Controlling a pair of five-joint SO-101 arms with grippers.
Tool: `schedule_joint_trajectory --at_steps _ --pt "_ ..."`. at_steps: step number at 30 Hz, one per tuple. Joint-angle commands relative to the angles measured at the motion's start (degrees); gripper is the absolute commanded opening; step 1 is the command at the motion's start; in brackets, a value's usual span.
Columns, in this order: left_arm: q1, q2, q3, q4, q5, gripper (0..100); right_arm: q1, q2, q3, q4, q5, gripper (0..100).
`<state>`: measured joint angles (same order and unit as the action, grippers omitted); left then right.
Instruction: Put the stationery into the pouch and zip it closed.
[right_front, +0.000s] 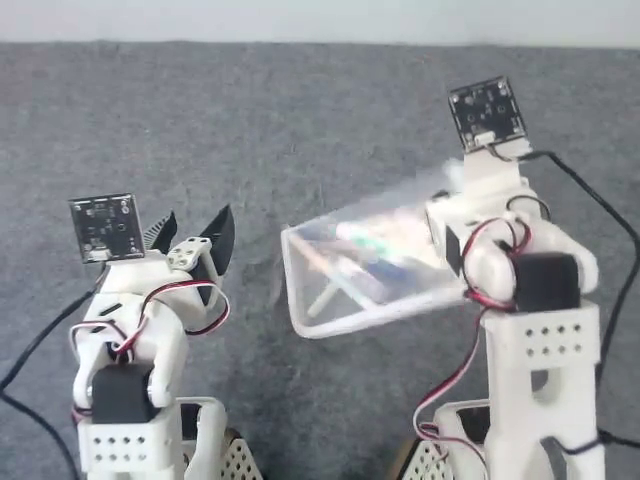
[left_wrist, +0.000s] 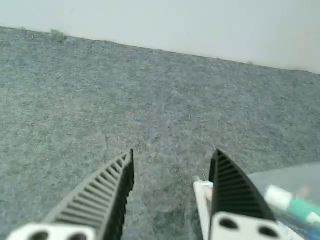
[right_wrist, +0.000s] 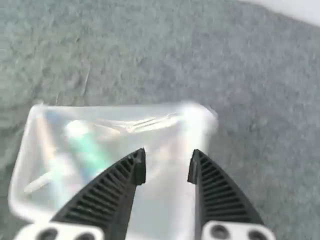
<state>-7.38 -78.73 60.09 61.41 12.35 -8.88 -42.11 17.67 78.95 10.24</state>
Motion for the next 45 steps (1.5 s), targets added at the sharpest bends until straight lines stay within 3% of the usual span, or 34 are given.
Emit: schedule_joint_trajectory --at_steps 1,10,15,18,34,45 --pt "-0.26 -0.70 -1.45 0.00 0.70 23 0.31 -3.74 -2.81 4.09 0.70 11.6" --pt "-0.35 -0.70 -0.57 0.00 0.35 22 0.66 -12.35 6.86 8.84 0.35 11.2" --pt "-5.63 -0.70 -1.01 -1.14 0.00 7 0.66 -22.29 17.58 7.87 0.35 5.4" --pt "-6.42 -0.70 0.04 -1.85 -4.57 1 0.66 -28.79 23.30 4.97 0.62 1.3" --pt "-6.15 -0.70 7.78 -2.02 -5.63 1 0.66 -51.30 44.31 4.88 0.26 0.6" --pt "7.82 -0.70 17.27 -2.46 -5.71 1 11.03 -62.46 59.43 0.92 -7.38 0.6"
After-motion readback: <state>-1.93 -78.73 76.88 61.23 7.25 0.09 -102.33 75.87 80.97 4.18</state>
